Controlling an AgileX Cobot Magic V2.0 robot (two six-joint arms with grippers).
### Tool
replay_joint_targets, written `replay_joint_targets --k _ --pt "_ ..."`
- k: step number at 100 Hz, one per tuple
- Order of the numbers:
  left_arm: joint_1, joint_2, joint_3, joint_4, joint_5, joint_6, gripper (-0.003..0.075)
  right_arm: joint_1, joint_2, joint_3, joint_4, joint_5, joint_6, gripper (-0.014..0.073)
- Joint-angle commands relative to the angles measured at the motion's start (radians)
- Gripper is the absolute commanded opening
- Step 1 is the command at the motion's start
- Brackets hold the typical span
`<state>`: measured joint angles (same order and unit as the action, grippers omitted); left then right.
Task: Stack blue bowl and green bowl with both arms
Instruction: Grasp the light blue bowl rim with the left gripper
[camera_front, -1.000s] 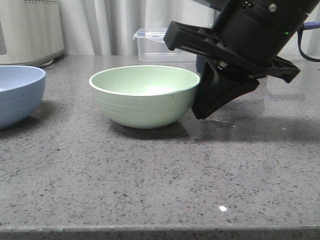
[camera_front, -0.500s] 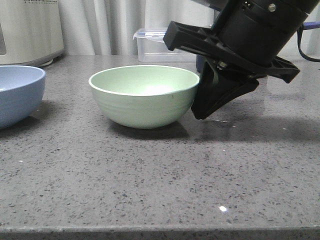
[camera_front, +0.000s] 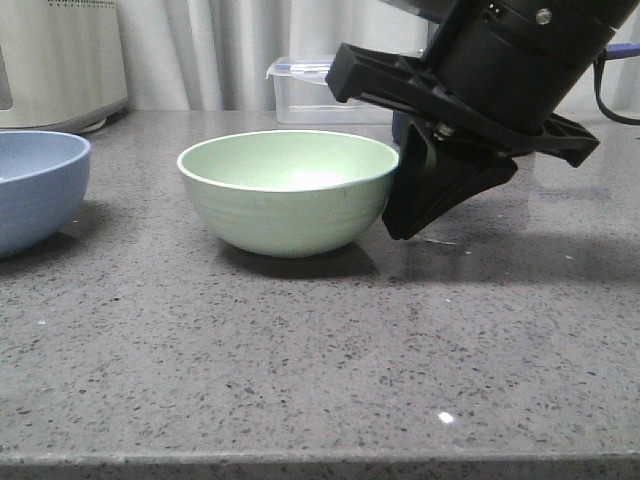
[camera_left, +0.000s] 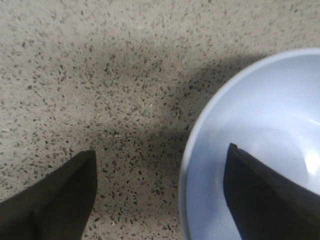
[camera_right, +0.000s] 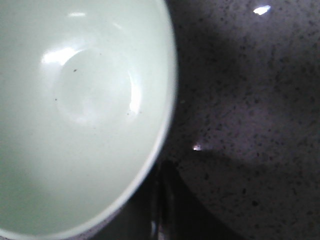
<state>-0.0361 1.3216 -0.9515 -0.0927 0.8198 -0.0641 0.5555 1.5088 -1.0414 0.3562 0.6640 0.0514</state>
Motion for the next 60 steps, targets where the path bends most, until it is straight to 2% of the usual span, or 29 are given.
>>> replay_joint_targets --k 1,7,15,20,42,44,60 --pt "-0.002 -0.005 -0.038 -0.017 -0.027 0.001 0.0512 0.002 -0.034 -0.022 0.017 -0.036 -0.010 -0.0081" --pt "-0.002 0.004 -0.042 -0.017 -0.024 0.001 0.0506 0.002 -0.034 -0.022 0.017 -0.036 -0.010 -0.0081" --pt "-0.002 0.006 -0.046 -0.019 -0.027 0.001 0.0447 0.002 -0.034 -0.022 0.017 -0.036 -0.010 -0.0081" --pt "-0.002 0.006 -0.046 -0.019 -0.028 0.001 0.0381 0.002 -0.034 -0.022 0.017 -0.036 -0.010 -0.0081" --pt "-0.002 0.006 -0.046 -0.019 -0.028 0.001 -0.0006 0.002 -0.034 -0.022 0.017 -0.037 -0.010 -0.0081" --pt "-0.002 0.006 -0.046 -0.019 -0.028 0.001 -0.0023 0.002 -0.034 -0.022 0.017 -0.037 -0.010 -0.0081" --pt "-0.002 0.006 -0.048 -0.021 -0.021 0.001 -0.0020 0.002 -0.034 -0.022 0.017 -0.038 -0.010 -0.0081"
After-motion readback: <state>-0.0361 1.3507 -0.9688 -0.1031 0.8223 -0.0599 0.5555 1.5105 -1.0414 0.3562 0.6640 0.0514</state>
